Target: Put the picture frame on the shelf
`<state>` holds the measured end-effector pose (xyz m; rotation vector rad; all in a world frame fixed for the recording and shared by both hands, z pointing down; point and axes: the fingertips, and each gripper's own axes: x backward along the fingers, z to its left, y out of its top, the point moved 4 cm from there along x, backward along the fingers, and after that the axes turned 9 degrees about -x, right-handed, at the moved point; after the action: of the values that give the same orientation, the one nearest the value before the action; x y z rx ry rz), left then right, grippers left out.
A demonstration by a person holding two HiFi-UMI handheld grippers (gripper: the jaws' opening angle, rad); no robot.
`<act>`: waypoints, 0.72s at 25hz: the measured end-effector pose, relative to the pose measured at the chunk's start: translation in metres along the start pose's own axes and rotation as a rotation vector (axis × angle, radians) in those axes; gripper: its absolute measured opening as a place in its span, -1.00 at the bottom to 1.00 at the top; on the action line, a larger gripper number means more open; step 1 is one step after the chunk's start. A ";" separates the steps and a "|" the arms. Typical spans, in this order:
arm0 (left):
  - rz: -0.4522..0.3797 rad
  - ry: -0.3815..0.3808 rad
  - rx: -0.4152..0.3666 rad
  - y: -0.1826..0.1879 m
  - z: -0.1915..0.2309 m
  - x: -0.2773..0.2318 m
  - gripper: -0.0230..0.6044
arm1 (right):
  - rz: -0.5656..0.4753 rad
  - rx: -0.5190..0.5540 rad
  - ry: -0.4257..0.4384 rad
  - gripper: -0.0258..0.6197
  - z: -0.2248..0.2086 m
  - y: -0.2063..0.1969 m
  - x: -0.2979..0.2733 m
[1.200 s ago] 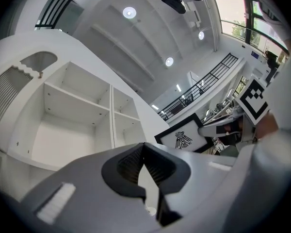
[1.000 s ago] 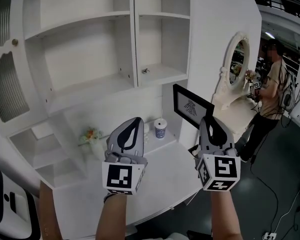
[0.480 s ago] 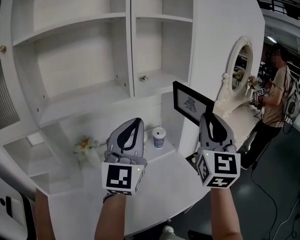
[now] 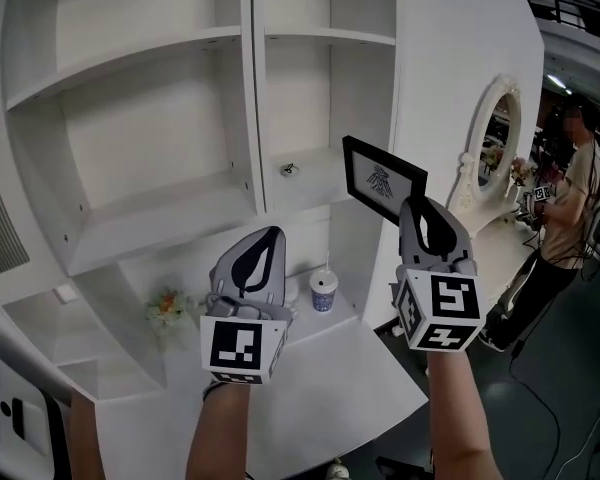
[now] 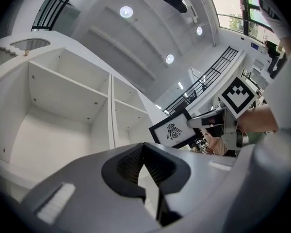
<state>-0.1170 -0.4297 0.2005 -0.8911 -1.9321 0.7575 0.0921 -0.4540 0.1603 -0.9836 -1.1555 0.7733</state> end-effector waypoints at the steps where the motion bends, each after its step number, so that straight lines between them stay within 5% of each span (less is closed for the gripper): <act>1: 0.003 0.001 -0.006 -0.001 0.002 -0.005 -0.90 | 0.000 -0.001 0.003 -0.67 -0.001 -0.001 -0.006; 18: 0.030 0.052 -0.046 -0.023 0.017 -0.049 -0.90 | 0.111 -0.214 -0.070 -0.67 -0.035 -0.029 -0.107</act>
<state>-0.1205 -0.4852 0.1886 -0.9607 -1.9008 0.7031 0.1001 -0.5690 0.1432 -1.2149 -1.2711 0.7884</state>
